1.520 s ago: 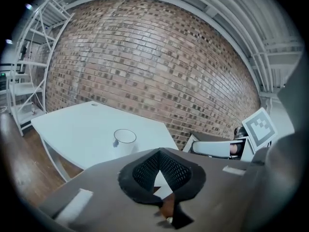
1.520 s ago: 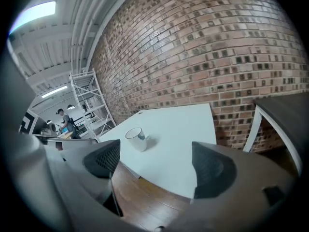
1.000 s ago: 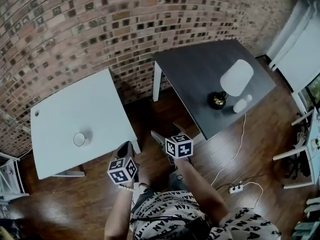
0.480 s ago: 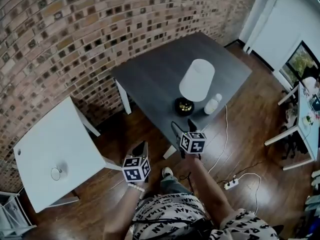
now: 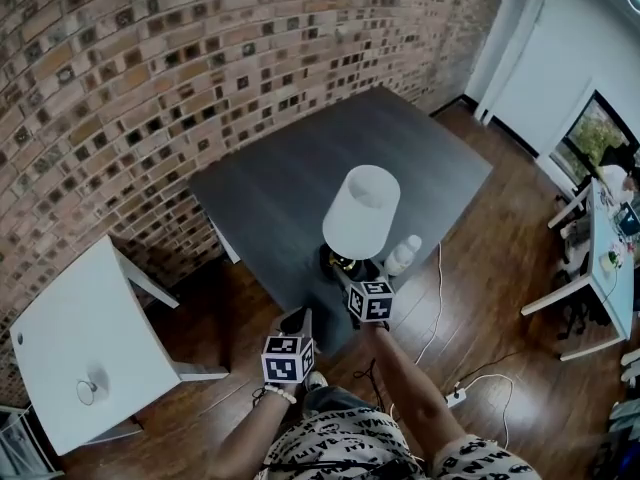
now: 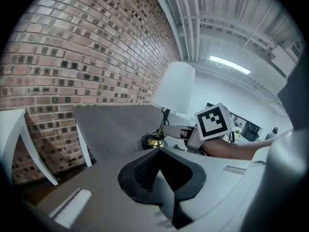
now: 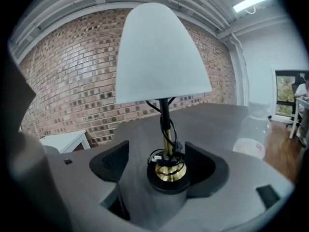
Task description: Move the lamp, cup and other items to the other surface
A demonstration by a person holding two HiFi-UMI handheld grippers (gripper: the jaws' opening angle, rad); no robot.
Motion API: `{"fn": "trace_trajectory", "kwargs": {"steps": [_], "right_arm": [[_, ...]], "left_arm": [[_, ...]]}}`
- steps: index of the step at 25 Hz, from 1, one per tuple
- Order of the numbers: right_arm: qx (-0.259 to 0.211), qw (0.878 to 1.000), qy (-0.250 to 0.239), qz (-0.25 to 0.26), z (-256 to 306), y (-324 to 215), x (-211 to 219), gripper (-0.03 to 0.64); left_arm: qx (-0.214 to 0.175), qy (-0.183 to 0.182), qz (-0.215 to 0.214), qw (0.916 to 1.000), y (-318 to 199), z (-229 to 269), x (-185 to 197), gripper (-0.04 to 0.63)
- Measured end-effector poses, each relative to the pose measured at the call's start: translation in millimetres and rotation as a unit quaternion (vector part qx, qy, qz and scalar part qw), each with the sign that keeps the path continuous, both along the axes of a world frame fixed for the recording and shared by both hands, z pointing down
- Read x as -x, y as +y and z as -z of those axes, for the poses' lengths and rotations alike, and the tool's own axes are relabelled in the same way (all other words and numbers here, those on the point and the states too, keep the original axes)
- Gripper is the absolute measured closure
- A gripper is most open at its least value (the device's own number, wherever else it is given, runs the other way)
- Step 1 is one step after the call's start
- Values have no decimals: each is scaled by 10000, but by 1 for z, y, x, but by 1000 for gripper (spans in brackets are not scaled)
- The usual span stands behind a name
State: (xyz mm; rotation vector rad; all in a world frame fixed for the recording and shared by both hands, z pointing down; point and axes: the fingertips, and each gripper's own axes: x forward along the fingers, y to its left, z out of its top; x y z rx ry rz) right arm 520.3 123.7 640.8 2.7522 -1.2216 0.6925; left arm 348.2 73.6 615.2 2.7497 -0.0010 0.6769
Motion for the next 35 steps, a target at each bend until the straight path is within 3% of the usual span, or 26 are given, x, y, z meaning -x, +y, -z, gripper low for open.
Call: {"fn": "trace_trajectory", "kwargs": {"steps": [10,13,16,17,24,26,35], "right_arm": [[24,9982,477,366,-26,-42,-68,308],[-69,9981,521,315,-31,-46,-73,355],[83,9970,741,220,-30,-48,-83,472],[180,9962,813,243,-29,-50,-84,482],[604,9834,1615,570,-9,-66,-75,521],[480,9802,1802,671,12,-76,-68,574],[474,9749,1764,1273,21,-121,-40,604]], "left_arm": [[-49,-116,92,9999,0,-16,-53,594],[-30,-213,174,9996,-5,-24,-56,594],[-24,-282,234,9993,-11,-31,-59,594],[-20,-306,263,9992,-13,-33,-60,594],[-90,-406,515,9978,-36,-38,-68,594],[-115,-393,567,9976,-43,-35,-66,594],[11,-341,855,9958,-61,-31,-50,594]]}}
